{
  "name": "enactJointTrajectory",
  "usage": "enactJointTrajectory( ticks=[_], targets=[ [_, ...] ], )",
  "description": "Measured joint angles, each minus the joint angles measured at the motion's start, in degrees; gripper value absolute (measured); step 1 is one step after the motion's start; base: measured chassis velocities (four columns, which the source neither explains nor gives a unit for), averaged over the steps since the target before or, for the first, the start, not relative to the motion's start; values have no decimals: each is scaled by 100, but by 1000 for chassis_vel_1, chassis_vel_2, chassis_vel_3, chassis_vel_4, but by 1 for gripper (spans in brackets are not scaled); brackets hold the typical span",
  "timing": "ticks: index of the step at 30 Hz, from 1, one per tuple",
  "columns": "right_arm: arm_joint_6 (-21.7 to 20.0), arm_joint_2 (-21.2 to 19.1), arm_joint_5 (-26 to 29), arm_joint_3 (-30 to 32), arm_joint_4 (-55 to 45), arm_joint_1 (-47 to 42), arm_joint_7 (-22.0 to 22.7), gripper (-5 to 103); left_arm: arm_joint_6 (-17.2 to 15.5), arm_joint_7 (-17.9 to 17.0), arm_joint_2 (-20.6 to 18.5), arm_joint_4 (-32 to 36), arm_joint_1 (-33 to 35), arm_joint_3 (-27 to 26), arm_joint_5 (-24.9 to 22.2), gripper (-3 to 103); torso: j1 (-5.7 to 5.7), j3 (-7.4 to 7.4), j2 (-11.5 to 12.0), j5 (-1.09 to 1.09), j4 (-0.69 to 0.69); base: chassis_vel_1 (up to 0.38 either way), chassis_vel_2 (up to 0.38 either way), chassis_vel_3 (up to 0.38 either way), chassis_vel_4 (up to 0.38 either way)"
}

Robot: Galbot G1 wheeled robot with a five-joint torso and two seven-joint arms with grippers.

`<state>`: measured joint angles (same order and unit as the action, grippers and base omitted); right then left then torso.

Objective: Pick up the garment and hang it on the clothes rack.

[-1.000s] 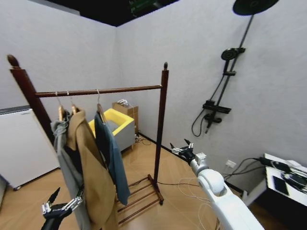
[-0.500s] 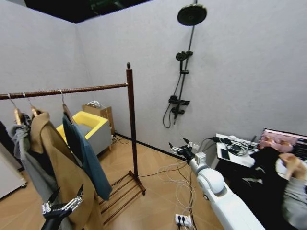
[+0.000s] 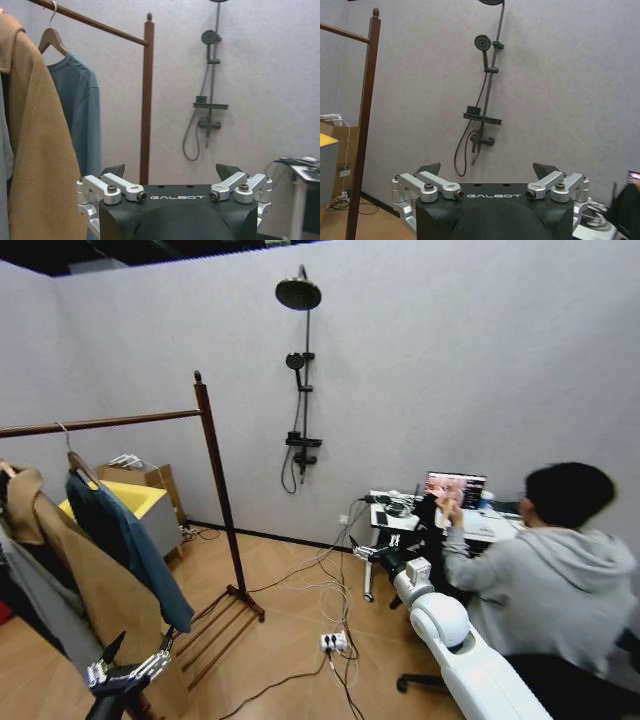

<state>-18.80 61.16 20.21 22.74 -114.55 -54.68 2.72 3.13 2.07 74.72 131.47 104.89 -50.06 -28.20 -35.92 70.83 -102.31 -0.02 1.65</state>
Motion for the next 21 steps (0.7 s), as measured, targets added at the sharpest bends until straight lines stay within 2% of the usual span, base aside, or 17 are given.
enactJointTrajectory(
  ticks=[6, 7, 8, 11, 13, 14, 16, 19, 21],
  targets=[
    [38, 32, -19, -6, -67, -71, -75, 100, 0, 1, 0, 0, 1, 0, 0, 100, 0, 0, 1, 4, 0, 226, -490, -496, 214],
    [95, 47, -25, -5, -73, -88, -121, 100, 0, 2, 0, 0, 1, 0, 0, 100, 3, -1, -1, -2, 0, 205, -399, -438, 173],
    [141, 67, -30, -5, -76, -107, -155, 100, 0, 0, 0, 0, 1, -1, 0, 100, 5, -2, -3, 5, -1, 159, -316, -401, 122],
    [172, 94, -31, -6, -80, -129, -209, 100, 0, 0, 0, 0, 2, -1, 0, 100, 4, -2, -2, 1, -3, 117, -292, -368, 104],
    [180, 107, -33, -6, -81, -138, -222, 100, 0, 0, 0, -1, 2, -1, 0, 100, 4, -1, -2, -5, -2, -19, -244, -303, 22],
    [185, 124, -34, -6, -80, -147, -226, 100, 0, 2, 0, 0, 1, 0, 0, 100, 6, -2, -4, 6, 5, -124, -147, -267, -94],
    [205, 151, -48, -6, -80, -166, -236, 100, 0, 2, 0, 0, 0, 0, 0, 100, 1, 0, 0, -1, 3, -146, -182, -137, -88],
    [202, 168, -70, -2, -89, -198, -243, 100, 0, 2, 0, 0, 0, 0, 0, 100, -6, 2, 3, 5, 0, -184, -110, -69, -148],
    [178, 169, -84, 6, -113, -219, -251, 100, 0, 1, 0, 0, 0, 0, 0, 100, -9, 3, 5, 1, -2, -187, -34, -25, -190]
  ],
)
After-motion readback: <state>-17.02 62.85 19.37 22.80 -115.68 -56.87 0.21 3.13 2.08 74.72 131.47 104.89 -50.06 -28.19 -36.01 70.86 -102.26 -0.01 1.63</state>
